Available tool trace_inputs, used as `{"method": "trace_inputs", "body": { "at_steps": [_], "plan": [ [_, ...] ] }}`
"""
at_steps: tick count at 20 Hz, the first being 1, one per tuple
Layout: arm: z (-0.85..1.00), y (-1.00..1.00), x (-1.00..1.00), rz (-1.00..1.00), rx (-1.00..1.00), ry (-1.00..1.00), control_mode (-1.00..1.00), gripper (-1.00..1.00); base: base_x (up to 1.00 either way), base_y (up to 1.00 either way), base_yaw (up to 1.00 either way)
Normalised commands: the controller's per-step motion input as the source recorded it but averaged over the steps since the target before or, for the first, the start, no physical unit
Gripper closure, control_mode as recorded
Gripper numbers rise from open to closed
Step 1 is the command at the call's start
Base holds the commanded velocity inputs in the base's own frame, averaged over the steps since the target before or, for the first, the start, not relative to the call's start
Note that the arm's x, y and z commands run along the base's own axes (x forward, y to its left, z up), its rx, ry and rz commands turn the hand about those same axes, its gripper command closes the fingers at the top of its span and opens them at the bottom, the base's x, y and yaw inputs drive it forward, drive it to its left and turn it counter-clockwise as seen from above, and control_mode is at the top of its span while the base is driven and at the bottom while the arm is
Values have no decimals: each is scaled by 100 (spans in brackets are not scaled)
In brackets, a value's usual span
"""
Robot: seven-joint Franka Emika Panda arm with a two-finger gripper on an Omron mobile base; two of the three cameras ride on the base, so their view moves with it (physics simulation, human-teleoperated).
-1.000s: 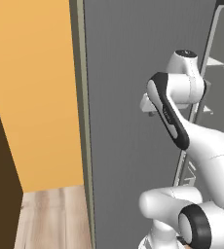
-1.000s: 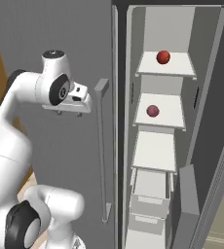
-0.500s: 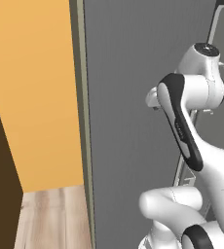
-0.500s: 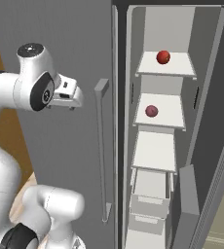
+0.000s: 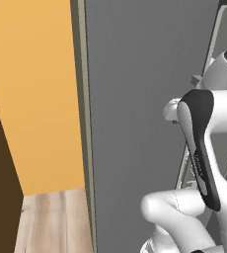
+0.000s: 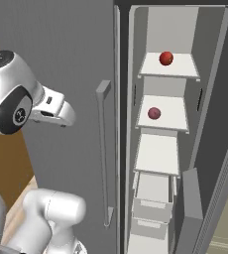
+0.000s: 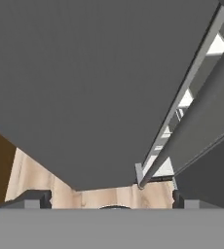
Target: Take the onion and onion out of the freezer and place them in the tupperware container on the counter. Then put the tupperware containing the vegetables back in the freezer.
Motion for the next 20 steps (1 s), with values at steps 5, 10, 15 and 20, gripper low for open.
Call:
{"method": "trace_inputs", "body": {
  "at_steps": [5,10,15,20],
  "plan": [
    [0,-10,-13,-9,-1,0,100,-100,0,-4,-1],
    [0,0,0,0,0,0,100,-100,-1,-67,-4],
    [0,0,0,0,0,0,100,-100,0,-94,-3],
    [0,0,0,0,0,0,100,-100,23,-61,0]
  ]
}}
